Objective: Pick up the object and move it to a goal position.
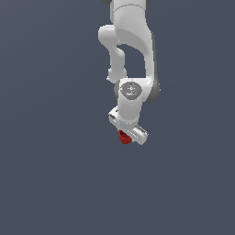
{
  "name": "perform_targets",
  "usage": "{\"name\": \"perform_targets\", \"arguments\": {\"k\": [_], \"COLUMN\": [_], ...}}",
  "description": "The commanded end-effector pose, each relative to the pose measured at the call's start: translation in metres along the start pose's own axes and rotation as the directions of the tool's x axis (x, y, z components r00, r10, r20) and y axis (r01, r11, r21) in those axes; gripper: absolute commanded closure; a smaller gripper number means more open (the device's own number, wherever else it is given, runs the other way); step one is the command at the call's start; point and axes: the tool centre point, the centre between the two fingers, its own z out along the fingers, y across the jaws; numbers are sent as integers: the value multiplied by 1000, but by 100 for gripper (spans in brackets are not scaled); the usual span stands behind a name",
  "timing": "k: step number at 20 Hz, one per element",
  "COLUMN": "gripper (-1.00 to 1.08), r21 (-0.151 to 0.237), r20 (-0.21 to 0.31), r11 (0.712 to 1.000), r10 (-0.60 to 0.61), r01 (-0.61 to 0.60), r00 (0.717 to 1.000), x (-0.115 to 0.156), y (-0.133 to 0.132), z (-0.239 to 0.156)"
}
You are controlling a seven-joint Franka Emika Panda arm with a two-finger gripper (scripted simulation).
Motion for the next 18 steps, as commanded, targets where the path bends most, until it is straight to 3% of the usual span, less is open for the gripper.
{"name": "perform_targets", "arguments": {"k": [1,18], "gripper": [108,108], "r21": [2,1], "r20": [-2,-3], "r11": [1000,1000], "r10": [-1,0], "r01": [1,0], "r00": [1000,1000], "x": [-10,-116], "y": [-1,-3], "z": [-15,-155]}}
